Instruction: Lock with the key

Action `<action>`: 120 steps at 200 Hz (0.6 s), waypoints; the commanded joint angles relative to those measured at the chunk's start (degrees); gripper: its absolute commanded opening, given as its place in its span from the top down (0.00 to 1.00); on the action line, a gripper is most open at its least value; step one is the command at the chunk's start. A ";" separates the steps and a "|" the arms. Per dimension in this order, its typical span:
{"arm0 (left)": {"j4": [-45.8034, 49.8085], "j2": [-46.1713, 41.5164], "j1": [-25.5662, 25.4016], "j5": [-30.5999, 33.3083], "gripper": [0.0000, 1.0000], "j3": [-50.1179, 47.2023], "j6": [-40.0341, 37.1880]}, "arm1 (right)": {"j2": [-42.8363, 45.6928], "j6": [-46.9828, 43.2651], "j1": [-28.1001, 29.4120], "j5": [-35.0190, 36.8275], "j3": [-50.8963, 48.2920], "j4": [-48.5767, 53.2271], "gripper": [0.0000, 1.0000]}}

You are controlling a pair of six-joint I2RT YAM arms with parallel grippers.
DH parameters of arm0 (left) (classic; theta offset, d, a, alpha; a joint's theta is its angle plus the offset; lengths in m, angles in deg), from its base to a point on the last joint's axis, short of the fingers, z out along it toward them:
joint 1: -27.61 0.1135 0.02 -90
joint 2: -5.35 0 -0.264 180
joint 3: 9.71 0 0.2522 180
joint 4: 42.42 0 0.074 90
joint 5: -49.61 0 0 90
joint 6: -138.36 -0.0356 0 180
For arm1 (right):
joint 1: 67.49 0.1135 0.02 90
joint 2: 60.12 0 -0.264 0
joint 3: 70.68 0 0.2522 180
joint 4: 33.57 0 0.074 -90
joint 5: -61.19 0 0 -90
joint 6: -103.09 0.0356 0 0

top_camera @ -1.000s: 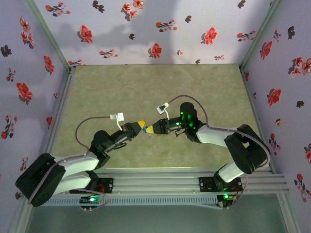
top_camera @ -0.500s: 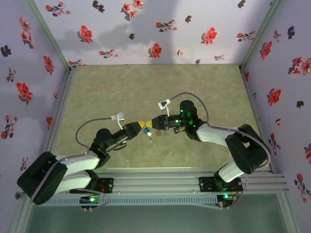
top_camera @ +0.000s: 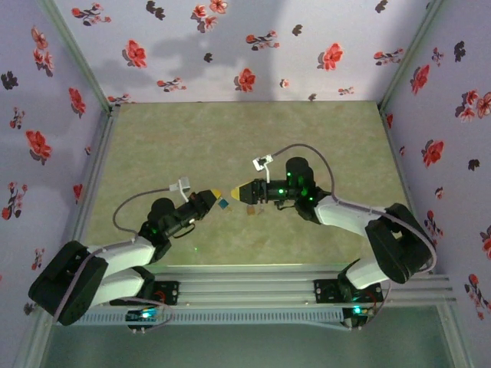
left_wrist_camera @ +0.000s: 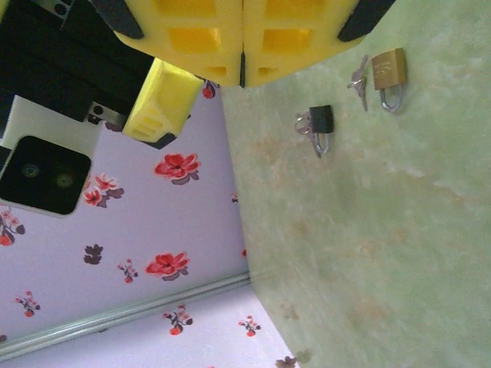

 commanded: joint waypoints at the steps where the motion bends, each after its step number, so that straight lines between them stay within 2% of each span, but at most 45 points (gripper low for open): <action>1: 2.45 -1.08 0.92 1.03 1.00 1.89 0.96 | 2.45 -3.27 -0.64 4.41 0.04 2.90 0.20; 5: 3.41 -1.06 1.01 1.25 1.00 2.08 1.16 | 2.80 -3.40 -0.73 4.97 -0.01 3.33 0.15; 30: 4.85 -0.53 1.22 1.44 1.00 2.74 1.35 | 4.45 -4.05 -1.39 7.94 -0.89 4.57 0.01; 94: 1.73 3.01 1.54 2.33 1.00 3.81 5.46 | 8.45 -0.66 -5.27 17.39 -3.00 8.27 0.01; 120: -0.81 5.69 1.60 2.91 1.00 4.04 8.12 | 8.65 1.00 -6.74 18.25 -2.96 9.14 0.01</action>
